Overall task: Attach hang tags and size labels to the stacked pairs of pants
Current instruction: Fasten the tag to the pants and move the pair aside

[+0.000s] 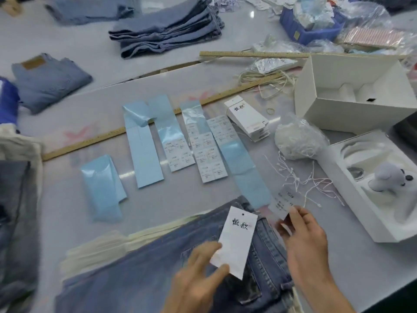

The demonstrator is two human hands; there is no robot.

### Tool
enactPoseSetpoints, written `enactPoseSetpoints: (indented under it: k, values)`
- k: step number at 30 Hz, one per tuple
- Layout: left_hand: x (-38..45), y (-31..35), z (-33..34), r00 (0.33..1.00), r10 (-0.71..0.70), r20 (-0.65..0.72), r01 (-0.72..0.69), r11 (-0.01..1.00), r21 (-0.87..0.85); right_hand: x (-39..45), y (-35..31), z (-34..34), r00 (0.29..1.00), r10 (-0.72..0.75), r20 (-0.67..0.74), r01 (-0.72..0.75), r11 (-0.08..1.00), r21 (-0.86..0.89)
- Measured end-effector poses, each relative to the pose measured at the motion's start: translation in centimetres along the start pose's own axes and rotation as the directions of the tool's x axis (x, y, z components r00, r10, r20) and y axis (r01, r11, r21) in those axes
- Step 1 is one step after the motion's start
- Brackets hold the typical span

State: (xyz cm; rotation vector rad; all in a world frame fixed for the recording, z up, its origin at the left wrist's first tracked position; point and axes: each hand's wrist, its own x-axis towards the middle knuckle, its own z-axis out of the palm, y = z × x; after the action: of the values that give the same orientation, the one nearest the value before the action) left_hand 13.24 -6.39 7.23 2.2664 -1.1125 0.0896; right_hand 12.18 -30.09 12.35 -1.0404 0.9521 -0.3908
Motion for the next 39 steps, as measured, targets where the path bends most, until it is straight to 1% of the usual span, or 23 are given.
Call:
enactPoseSetpoints:
  k: [1,2,6,7,9,11,13,15,17,19,21,27,29,32,33,34,36,39]
  values:
    - [-1.6,0.4,0.7,1.000,0.003,0.012,-0.003,1.000,-0.001,-1.3,0.5,-0.5,1.000,0.024,0.014,-0.024,1.000,-0.018]
    - [-2.5,1.1,1.4,0.999,0.024,0.024,-0.026,0.998,0.049,-2.6,1.1,-1.0,0.999,0.038,0.021,-0.037,0.998,-0.048]
    - [-3.5,3.0,2.8,0.999,-0.006,-0.044,0.009,0.997,0.076,-6.7,3.9,-2.1,0.989,0.092,0.120,-0.059,0.966,-0.253]
    - [-3.7,3.2,3.0,0.998,0.000,-0.065,0.005,0.997,0.075,-7.3,4.6,-2.3,0.985,0.097,0.140,-0.048,0.946,-0.319]
    - [-4.4,3.1,3.4,0.997,-0.009,-0.082,0.012,0.999,0.041,-7.8,5.4,-2.5,0.982,0.070,0.176,0.018,0.888,-0.459]
    - [-4.9,2.9,3.6,0.996,-0.025,-0.085,0.026,1.000,0.016,-7.7,5.5,-2.3,0.976,0.065,0.208,0.063,0.830,-0.554]
    - [-5.2,3.0,3.9,0.995,-0.003,-0.100,0.004,1.000,0.002,-7.2,5.6,-1.9,0.975,0.083,0.205,0.068,0.771,-0.633]
    - [-5.2,3.0,4.0,0.993,0.008,-0.118,-0.009,1.000,-0.008,-6.6,5.9,-1.5,0.980,0.098,0.173,0.052,0.712,-0.700]
    - [-5.2,3.0,4.0,0.993,0.007,-0.122,-0.006,1.000,0.003,-6.1,6.3,-1.2,0.985,0.101,0.142,0.032,0.696,-0.717]
    - [-5.2,2.9,3.9,0.993,-0.001,-0.122,0.005,1.000,0.027,-5.9,6.4,-1.2,0.987,0.093,0.130,0.024,0.719,-0.695]
    - [-5.1,2.8,3.7,0.993,-0.007,-0.119,0.013,0.999,0.048,-5.8,6.5,-1.2,0.989,0.081,0.127,0.031,0.717,-0.696]
    - [-5.1,2.7,3.5,0.994,0.018,-0.110,-0.011,0.998,0.065,-5.6,7.2,-0.9,0.994,0.054,0.094,0.038,0.647,-0.762]
    - [-5.1,2.6,3.5,0.993,0.032,-0.112,-0.024,0.998,0.065,-5.7,7.3,-0.8,0.994,0.015,0.108,0.080,0.569,-0.819]
    - [-5.0,2.3,3.6,0.992,0.043,-0.120,-0.037,0.998,0.044,-6.0,7.6,-0.7,0.979,-0.095,0.182,0.204,0.336,-0.919]
    - [-4.9,2.2,3.6,0.992,0.047,-0.118,-0.044,0.999,0.032,-6.1,7.8,-0.7,0.969,-0.125,0.211,0.239,0.281,-0.930]
    - [-4.9,2.1,3.7,0.991,0.058,-0.117,-0.056,0.998,0.025,-6.2,7.9,-0.7,0.961,-0.150,0.232,0.264,0.248,-0.932]
    - [-4.7,1.8,3.8,0.990,0.082,-0.113,-0.081,0.997,0.015,-6.2,8.1,-0.7,0.951,-0.186,0.245,0.287,0.243,-0.927]
    - [-4.6,1.3,3.9,0.991,0.075,-0.107,-0.078,0.997,-0.017,-5.6,7.5,-0.9,0.959,-0.188,0.214,0.269,0.349,-0.898]
